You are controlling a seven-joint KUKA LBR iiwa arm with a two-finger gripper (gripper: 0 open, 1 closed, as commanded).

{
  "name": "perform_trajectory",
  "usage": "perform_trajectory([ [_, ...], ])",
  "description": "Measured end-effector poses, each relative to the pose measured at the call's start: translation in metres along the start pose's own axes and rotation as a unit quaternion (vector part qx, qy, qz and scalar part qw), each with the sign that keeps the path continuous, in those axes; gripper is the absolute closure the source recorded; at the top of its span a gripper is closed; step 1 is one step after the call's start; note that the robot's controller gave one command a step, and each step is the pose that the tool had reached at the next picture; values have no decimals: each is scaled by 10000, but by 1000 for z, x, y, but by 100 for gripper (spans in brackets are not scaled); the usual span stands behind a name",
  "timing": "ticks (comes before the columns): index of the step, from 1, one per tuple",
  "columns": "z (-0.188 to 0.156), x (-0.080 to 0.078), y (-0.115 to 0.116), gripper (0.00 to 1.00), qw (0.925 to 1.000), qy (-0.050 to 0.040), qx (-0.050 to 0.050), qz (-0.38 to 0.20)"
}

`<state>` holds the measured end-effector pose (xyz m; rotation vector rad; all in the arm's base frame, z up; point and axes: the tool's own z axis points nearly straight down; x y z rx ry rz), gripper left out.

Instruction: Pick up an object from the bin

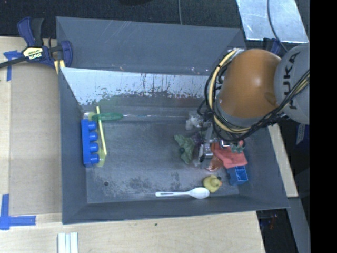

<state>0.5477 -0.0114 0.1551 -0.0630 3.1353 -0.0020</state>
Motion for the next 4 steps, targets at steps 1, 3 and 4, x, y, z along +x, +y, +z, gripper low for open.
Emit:
perform_trajectory([
  [1, -1, -7, -55, 0, 9992, -47, -27, -408],
  [3, 32, -24, -77, 0, 9995, -89, -5, 289],
  [4, 72, -43, -66, 0, 9988, -126, -47, 462],
])
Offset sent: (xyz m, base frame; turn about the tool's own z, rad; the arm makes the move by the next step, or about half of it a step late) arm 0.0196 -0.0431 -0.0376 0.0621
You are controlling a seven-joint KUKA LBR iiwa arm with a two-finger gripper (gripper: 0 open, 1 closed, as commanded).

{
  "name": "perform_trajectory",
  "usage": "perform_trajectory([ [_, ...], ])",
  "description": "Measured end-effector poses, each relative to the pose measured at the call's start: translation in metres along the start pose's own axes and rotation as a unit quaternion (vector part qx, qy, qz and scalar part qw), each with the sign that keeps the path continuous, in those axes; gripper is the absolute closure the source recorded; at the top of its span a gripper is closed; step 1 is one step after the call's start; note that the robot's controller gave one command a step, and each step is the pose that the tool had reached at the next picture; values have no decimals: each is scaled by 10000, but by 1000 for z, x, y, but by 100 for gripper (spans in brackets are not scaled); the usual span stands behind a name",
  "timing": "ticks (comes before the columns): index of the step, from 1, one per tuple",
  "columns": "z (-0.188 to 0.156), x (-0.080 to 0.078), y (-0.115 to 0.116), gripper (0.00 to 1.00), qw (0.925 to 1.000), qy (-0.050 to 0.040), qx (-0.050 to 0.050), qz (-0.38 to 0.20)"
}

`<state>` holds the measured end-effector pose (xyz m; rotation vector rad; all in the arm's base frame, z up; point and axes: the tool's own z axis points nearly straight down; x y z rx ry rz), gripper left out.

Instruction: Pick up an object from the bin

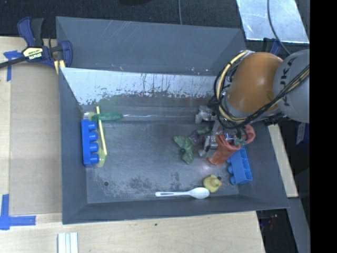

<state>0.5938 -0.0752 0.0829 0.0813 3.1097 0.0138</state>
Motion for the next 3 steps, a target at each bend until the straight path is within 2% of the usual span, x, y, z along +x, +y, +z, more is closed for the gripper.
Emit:
perform_trajectory([
  [1, 5, 0, -11, 100, 9995, 17, 38, 325],
  [2, 1, -2, -11, 100, 9993, 7, 36, 371],
  [3, -87, -9, -5, 100, 10000, 25, 39, 17],
])
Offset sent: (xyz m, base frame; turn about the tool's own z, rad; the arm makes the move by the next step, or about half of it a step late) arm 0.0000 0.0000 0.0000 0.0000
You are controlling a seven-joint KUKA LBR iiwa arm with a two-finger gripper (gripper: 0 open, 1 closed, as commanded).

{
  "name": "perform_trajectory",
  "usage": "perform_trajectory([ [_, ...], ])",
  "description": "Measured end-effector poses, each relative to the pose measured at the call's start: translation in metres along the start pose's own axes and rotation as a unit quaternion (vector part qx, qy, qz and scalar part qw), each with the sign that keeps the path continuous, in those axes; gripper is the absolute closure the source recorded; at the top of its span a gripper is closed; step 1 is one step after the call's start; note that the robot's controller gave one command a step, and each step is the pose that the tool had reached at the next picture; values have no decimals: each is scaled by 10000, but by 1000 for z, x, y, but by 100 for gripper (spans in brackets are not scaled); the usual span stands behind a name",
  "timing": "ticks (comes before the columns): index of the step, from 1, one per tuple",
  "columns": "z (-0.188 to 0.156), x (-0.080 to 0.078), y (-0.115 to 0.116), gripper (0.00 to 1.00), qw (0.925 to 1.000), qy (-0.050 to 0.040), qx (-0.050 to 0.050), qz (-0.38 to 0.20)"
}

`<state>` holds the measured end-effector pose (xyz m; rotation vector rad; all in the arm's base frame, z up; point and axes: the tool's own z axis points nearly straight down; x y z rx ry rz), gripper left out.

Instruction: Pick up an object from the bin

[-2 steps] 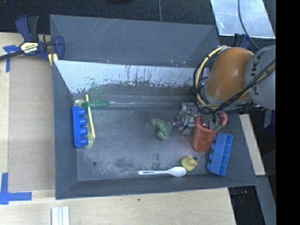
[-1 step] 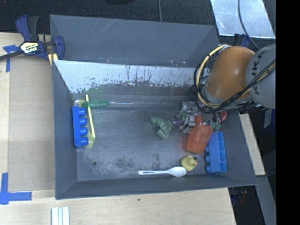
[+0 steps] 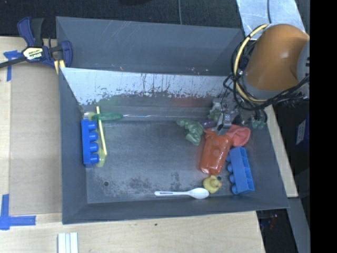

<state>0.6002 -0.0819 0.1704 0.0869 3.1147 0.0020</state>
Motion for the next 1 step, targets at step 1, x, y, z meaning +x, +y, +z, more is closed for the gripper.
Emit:
perform_trajectory([
  [1, -75, 13, -1, 100, 9997, 38, -6, -258],
])
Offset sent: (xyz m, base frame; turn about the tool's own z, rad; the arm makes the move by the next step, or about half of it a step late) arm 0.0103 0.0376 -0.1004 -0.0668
